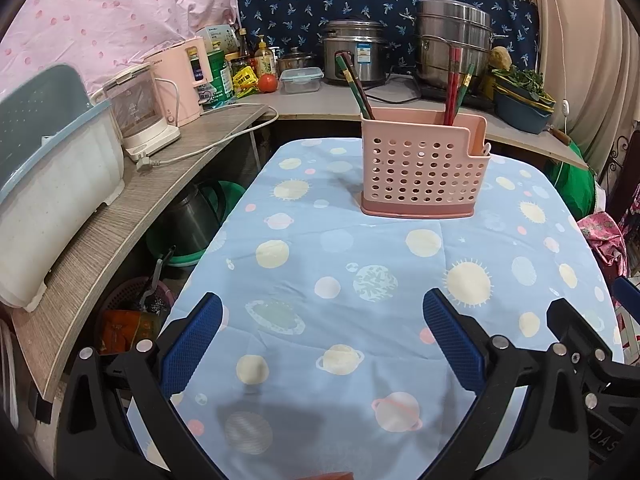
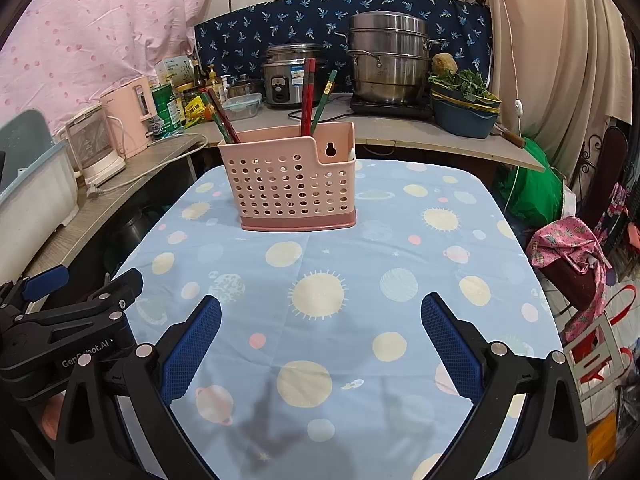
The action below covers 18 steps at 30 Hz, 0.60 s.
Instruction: Organize utensils
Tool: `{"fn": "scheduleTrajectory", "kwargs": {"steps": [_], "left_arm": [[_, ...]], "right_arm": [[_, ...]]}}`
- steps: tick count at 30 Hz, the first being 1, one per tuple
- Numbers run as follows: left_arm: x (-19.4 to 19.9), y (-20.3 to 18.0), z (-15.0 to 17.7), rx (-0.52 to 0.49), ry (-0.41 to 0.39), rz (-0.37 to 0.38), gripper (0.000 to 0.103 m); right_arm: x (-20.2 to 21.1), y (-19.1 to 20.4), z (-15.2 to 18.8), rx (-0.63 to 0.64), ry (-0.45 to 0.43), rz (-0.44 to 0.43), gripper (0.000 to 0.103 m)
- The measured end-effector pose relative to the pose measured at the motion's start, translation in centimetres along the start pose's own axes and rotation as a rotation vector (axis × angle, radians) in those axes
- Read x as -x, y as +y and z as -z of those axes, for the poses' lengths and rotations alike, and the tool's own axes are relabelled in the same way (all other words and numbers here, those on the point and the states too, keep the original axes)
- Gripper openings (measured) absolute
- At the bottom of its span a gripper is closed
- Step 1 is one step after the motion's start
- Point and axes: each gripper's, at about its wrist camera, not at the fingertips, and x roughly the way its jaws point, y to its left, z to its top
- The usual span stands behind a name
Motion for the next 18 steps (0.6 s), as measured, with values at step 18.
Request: {"fn": "scheduleTrajectory", "kwargs": {"steps": [18], "left_arm": [[-0.05, 0.02, 0.11, -0.001, -0.005, -0.005, 0.096]], "right_arm": [[-0.14, 0.16, 0.28, -0.005, 0.01, 0.008, 0.097]]}}
